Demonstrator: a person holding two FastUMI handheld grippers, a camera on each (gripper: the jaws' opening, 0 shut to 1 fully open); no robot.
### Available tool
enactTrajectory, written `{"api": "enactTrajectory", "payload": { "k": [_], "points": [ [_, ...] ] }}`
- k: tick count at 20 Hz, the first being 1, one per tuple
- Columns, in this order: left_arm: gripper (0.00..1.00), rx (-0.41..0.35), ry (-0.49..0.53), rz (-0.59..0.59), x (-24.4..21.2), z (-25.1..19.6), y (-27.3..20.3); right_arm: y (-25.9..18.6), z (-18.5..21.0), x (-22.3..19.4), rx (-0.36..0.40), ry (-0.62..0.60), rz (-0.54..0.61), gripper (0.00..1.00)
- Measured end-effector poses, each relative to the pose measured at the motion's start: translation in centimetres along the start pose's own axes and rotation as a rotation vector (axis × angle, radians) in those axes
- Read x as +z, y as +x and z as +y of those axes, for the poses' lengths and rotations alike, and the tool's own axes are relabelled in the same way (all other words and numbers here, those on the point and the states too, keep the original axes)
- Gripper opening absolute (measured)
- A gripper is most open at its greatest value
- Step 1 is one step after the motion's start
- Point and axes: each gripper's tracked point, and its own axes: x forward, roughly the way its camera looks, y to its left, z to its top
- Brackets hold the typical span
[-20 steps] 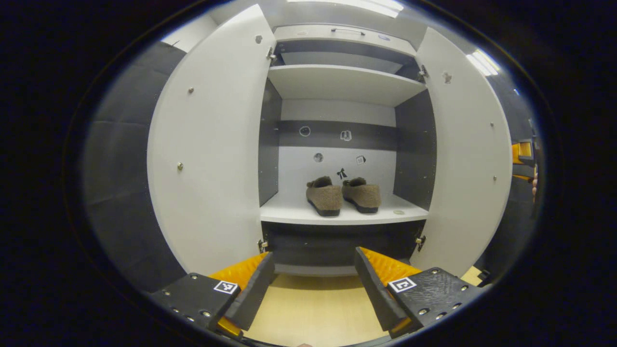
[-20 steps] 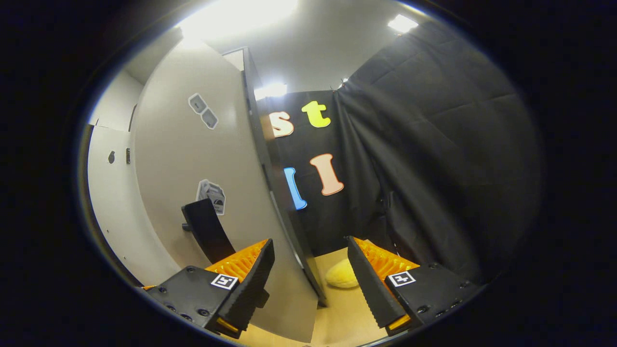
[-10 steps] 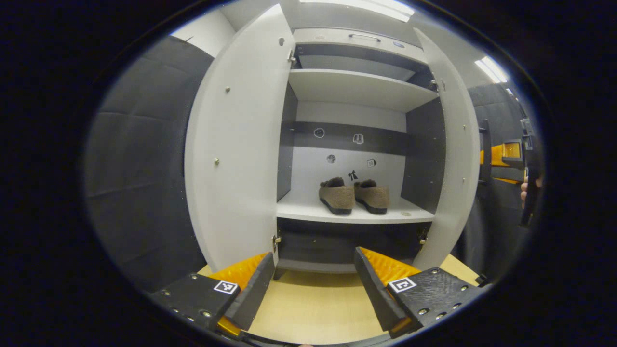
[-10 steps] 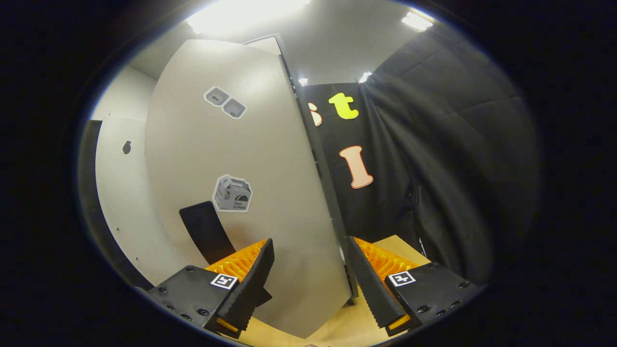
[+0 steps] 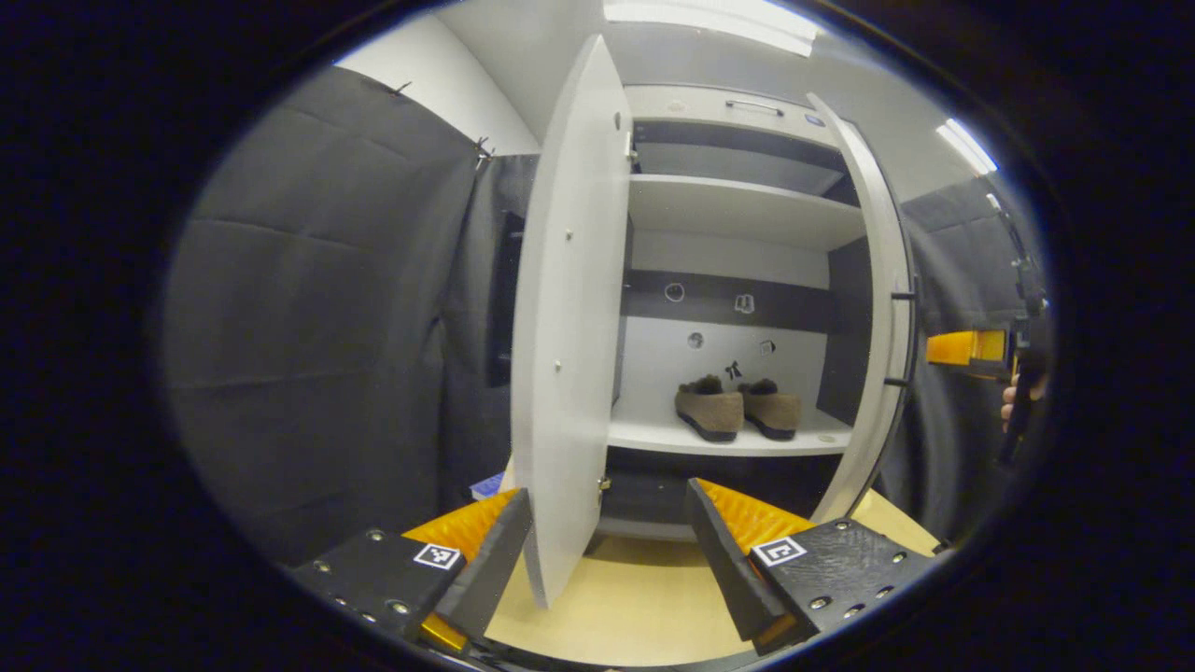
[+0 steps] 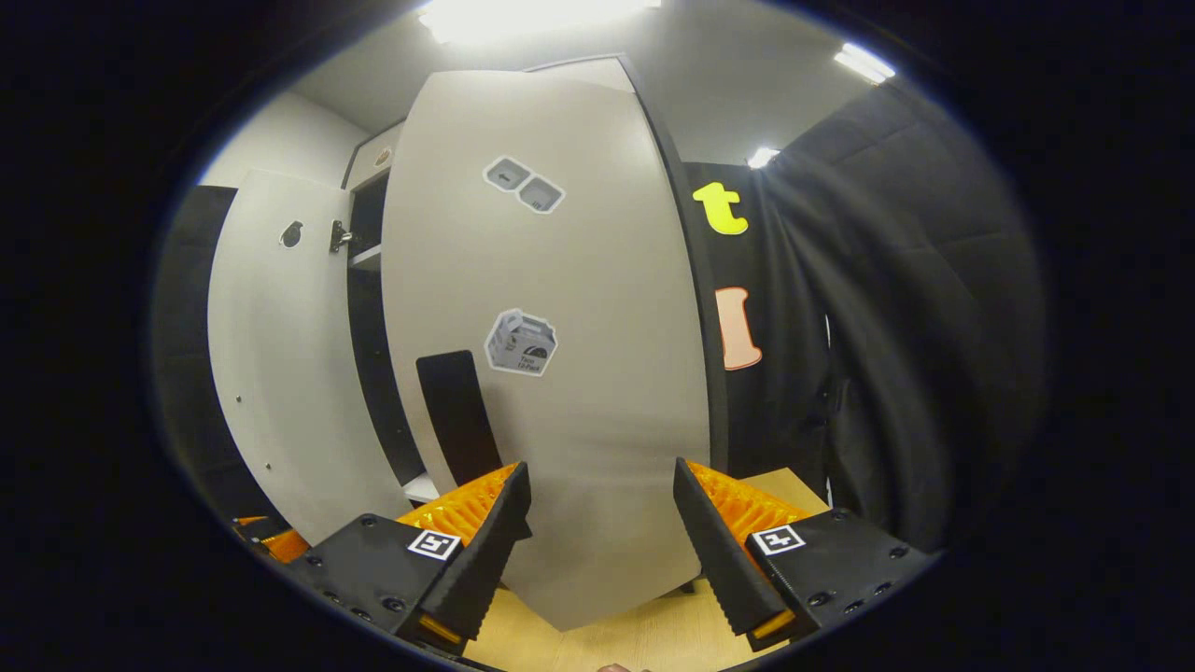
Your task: Grab one shoe with the right hand and put it into the shoe cabinet, grab the other shoe with the left hand and put it into the shoe cabinet; then close the right door with the right hand and the left door with the left hand.
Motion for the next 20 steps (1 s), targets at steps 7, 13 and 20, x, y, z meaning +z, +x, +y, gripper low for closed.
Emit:
{"api": "enactTrajectory", "payload": {
  "k": [7, 13, 20],
  "points": [
    [0.96, 0.113, -0.023, -0.117, 3.3, 5.6, 0.7, -1.4, 0.7, -5.4, -0.025, 0.026, 0.091, 0.98],
    [1.00, 0.118, -0.099, -0.174, 5.6, 7.7, 2.9, -3.0, 0.7, -8.5, -0.056, 0.002, 0.140, 0.98],
    [1.00, -0.021, -0.136, -0.141, 6.5, 7.1, 5.4, -5.1, -0.1, -11.9, -0.109, 0.005, 0.198, 0.98]
  ]
}}
